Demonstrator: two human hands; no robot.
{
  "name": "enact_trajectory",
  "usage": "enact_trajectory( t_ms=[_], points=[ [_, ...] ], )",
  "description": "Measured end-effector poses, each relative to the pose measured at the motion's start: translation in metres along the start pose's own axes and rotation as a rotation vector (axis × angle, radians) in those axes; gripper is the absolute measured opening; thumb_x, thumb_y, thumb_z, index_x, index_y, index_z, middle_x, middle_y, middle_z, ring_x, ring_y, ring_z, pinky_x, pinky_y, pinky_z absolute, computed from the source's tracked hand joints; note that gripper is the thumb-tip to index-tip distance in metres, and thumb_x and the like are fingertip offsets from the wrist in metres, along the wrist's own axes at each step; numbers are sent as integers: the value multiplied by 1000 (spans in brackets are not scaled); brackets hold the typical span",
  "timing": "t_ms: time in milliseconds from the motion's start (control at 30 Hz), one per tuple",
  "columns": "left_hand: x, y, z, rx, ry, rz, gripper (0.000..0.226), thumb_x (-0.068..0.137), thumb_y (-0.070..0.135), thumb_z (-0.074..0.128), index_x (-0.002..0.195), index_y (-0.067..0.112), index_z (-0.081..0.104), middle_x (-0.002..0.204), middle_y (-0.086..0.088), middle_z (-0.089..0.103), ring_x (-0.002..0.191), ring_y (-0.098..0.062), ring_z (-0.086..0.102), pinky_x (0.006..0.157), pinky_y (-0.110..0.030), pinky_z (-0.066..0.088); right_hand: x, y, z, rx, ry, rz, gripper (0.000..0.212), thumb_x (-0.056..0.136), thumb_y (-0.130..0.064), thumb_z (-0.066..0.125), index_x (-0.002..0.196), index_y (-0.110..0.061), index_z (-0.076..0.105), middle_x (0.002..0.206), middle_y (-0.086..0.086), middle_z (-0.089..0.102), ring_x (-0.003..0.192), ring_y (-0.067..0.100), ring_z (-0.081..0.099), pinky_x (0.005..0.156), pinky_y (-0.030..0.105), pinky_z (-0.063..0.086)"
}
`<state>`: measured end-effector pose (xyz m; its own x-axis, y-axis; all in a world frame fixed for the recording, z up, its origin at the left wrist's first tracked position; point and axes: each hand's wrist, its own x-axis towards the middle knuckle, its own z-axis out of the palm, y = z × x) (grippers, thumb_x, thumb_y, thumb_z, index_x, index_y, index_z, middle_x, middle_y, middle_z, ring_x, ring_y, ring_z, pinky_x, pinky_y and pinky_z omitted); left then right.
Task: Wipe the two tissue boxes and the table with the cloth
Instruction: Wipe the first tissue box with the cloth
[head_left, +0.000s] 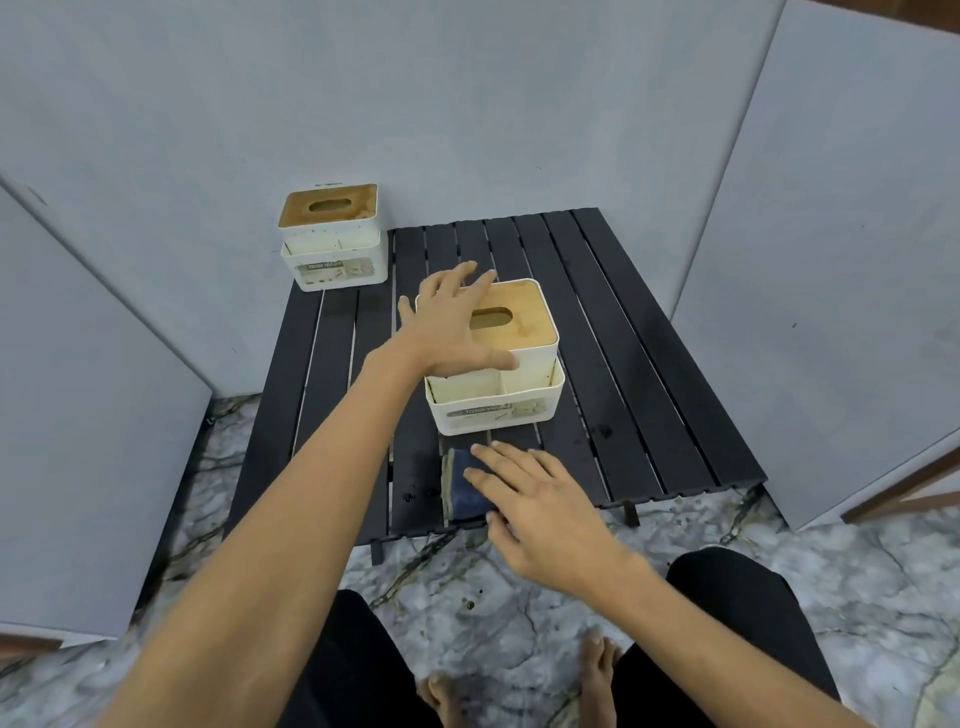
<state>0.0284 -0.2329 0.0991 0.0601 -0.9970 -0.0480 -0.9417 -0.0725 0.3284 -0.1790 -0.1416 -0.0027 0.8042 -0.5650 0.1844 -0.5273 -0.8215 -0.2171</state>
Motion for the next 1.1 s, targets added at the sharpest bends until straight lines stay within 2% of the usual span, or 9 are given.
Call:
enact_trajectory(
  t_ms=[100, 167, 233, 333, 467, 633, 733, 867, 1100],
  points=[
    [-31, -10, 3, -156, 156, 3, 104, 68, 75, 58, 158, 35, 24, 166, 9, 13, 152, -23, 4, 120, -63, 13, -10, -11, 14, -39, 11, 105, 55, 89, -35, 39, 138, -16, 52, 147, 5, 49, 136, 23, 44, 110, 46, 40],
    [-55, -18, 8, -278, 267, -6, 92, 76, 67, 61, 156, 33, 29, 164, 9, 17, 151, -19, 8, 122, -49, 17, -12, -10, 17, -70, 10, 81, 54, 89, -33, 37, 138, -17, 53, 146, 5, 50, 136, 23, 45, 110, 48, 39],
    [-77, -24, 14, -364, 359, -21, 83, 85, 56, 68, 155, 31, 33, 163, 9, 22, 150, -15, 12, 116, -34, 17, -10, -3, 17, -103, 18, 12, 51, 88, -29, 47, 137, -19, 54, 146, 3, 51, 136, 22, 46, 112, 51, 35],
    [-104, -30, 23, -395, 421, -88, 74, 92, 45, 69, 155, 28, 35, 161, 9, 26, 149, -13, 17, 112, -27, 19, -2, 11, 12, -113, 19, -18, 56, 80, -18, 67, 135, -21, 57, 144, 1, 54, 136, 23, 47, 111, 53, 19],
    [-126, -35, 36, -454, 417, -162, 74, 92, 47, 67, 156, 30, 32, 162, 12, 24, 150, -10, 19, 115, -29, 21, -7, 13, 11, -101, -33, -29, 54, 87, -21, 49, 141, -19, 51, 149, 1, 48, 140, 23, 42, 114, 45, 14],
    [-136, -41, 57, -470, 344, -195, 81, 92, 50, 67, 158, 28, 26, 163, 10, 24, 150, -10, 23, 120, -35, 26, -18, 9, 5, 114, -89, 1, 61, 97, -42, 29, 154, -19, 28, 161, -4, 26, 150, 11, 15, 121, 38, 6],
    [-134, -41, 65, -487, 271, -207, 88, 90, 53, 67, 160, 29, 21, 165, 9, 21, 151, -11, 22, 121, -39, 26, -12, 17, -14, 369, 17, 127, 62, 98, -48, 41, 151, -17, 35, 154, -1, 38, 144, 9, 28, 119, 32, 24],
    [-124, -41, 71, -519, 214, -216, 98, 86, 59, 68, 161, 29, 14, 167, 10, 16, 152, -11, 19, 123, -40, 25, 2, 43, -33, 447, 207, 345, 62, 90, -54, 57, 140, -18, 46, 139, -1, 51, 128, 12, 46, 107, 35, 42],
    [-104, -45, 67, -516, 196, -229, 104, 82, 62, 71, 161, 25, 15, 167, 6, 20, 151, -14, 25, 121, -43, 30, 40, 83, -45, 453, 180, 485, 99, 75, -70, 65, 151, -20, 26, 145, -2, 41, 127, 14, 46, 104, 42, 46]
  ],
)
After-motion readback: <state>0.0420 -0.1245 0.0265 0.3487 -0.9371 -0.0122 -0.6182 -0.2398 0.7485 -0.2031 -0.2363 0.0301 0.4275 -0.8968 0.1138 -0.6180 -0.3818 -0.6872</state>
